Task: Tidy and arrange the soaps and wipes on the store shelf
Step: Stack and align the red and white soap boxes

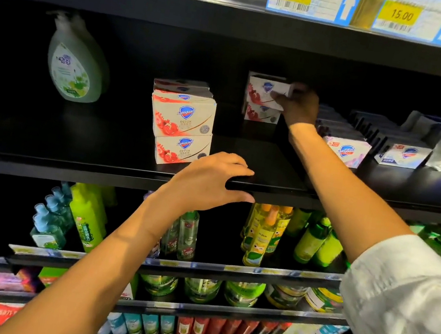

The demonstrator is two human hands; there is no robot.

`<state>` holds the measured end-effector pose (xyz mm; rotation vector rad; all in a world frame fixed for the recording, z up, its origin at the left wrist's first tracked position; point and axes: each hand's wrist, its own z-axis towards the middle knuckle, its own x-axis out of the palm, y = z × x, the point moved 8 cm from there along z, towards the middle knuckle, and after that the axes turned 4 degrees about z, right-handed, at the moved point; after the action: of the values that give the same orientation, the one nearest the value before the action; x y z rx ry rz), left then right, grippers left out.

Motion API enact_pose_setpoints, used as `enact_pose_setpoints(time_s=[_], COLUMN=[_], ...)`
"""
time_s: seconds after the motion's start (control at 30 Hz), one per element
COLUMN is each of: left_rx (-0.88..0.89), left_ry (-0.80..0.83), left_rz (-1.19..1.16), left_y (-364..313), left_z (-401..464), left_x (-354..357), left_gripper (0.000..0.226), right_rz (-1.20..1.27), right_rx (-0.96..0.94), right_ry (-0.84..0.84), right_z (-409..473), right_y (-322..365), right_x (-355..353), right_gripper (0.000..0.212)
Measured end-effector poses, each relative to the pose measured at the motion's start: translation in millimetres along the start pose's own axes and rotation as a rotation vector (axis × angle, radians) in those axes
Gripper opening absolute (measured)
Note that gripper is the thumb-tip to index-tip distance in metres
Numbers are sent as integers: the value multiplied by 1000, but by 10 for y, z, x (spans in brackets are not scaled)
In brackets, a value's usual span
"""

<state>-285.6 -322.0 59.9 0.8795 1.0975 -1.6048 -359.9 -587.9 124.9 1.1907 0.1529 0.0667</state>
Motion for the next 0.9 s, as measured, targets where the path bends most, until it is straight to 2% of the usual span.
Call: enact_pose_setpoints(time_s=[0.2,0.37,0.47,0.6,0.67,0.8,0.9], left_rx=[-71,-181,-287,-376,-406,-437,-428], left_ry=[32,-68,-159,-175,-193,-183,-203], left_rz=[-76,-310,-491,-626,-783,-1188,-1265], left_y=[-16,34,96,73,67,18,-7], left_z=[24,59,111,252,338,487,524], left_x=[-25,-92,-159,-184,-144,-12,25], left_gripper=[65,62,62,72,73,44,35], right_rz=[363,499,499,462,450,408,388], right_rx=[160,231,251,270,259,228,210], right_ry=[69,97,179,248,277,310,314], right_z=[-575,-1068,-1212,-1335,-1360,-1393,-1404], right_y=[-33,-21,-44,-96,-75,-31,-18], right_x=[-286,-553,-610,-630,-634,-620,-606], right_gripper=[38,39,34,41,41,43,46])
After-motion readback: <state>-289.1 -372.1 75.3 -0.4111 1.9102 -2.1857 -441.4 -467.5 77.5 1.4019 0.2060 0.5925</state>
